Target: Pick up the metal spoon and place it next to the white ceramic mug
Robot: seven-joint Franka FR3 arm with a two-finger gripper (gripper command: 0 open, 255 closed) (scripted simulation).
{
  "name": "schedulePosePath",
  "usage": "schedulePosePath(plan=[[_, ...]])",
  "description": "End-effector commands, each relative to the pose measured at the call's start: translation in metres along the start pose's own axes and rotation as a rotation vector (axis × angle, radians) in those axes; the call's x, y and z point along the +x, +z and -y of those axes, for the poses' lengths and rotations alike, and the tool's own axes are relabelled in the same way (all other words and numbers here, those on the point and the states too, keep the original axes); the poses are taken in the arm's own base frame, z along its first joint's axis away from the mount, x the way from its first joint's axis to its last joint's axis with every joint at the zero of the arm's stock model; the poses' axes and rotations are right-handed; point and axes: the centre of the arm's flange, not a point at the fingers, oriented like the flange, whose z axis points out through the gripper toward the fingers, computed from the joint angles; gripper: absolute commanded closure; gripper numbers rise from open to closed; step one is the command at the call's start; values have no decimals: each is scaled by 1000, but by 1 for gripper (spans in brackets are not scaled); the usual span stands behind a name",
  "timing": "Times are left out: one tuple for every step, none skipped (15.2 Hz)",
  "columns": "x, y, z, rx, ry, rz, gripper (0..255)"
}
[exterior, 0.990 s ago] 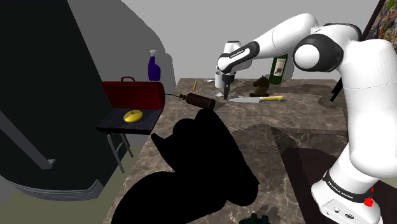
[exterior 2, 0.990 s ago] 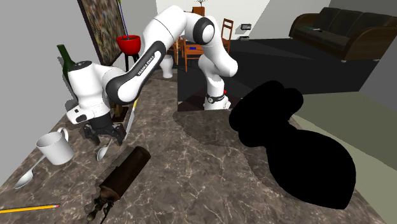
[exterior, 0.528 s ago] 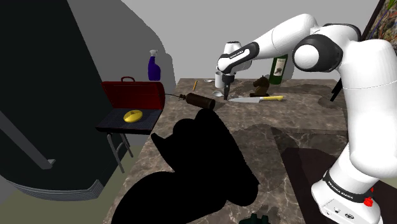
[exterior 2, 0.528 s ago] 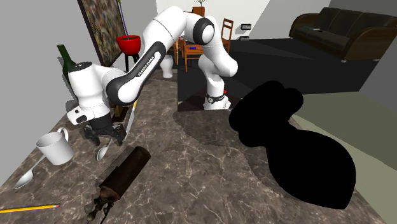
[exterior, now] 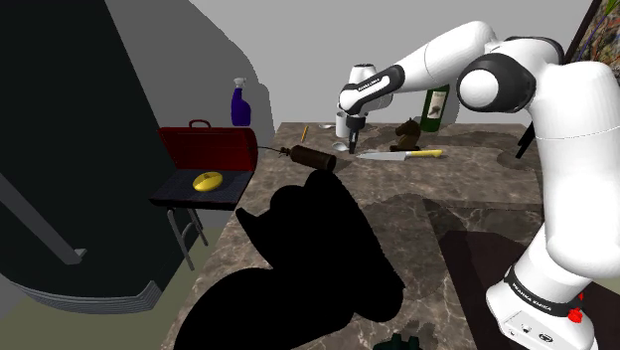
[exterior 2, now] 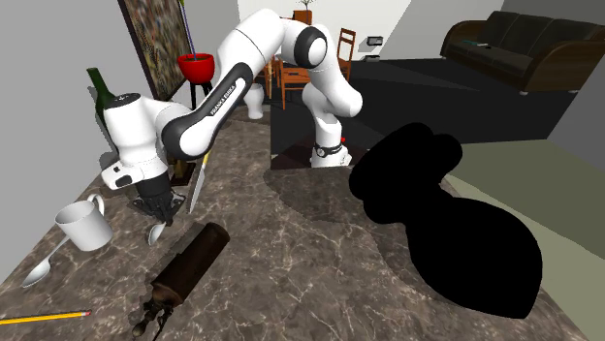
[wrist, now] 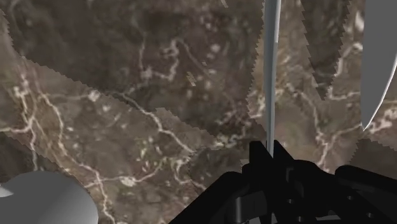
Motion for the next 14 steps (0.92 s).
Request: schedulePosePath(plan=[[-2, 3, -2, 1, 3, 5, 255], [-3, 2, -1, 1, 3, 5, 255], [-2, -3, -1, 1, 3, 5, 255], [-2, -8, -1, 1, 3, 5, 255], [-2, -13, -1, 1, 3, 5, 255], [-1, -19, -2, 1, 3, 5, 255], [-1, -24, -2, 1, 3, 5, 255], [-1, -29, -2, 1, 3, 5, 255], [0, -34, -2, 1, 3, 5, 255], [0, -40, -2, 1, 3, 5, 255], [1, -45, -2, 1, 3, 5, 255], [1, -50, -3, 1, 3, 5, 255], [1, -56, -3, 1, 3, 5, 255], [2, -61, -3, 1, 3, 5, 255]])
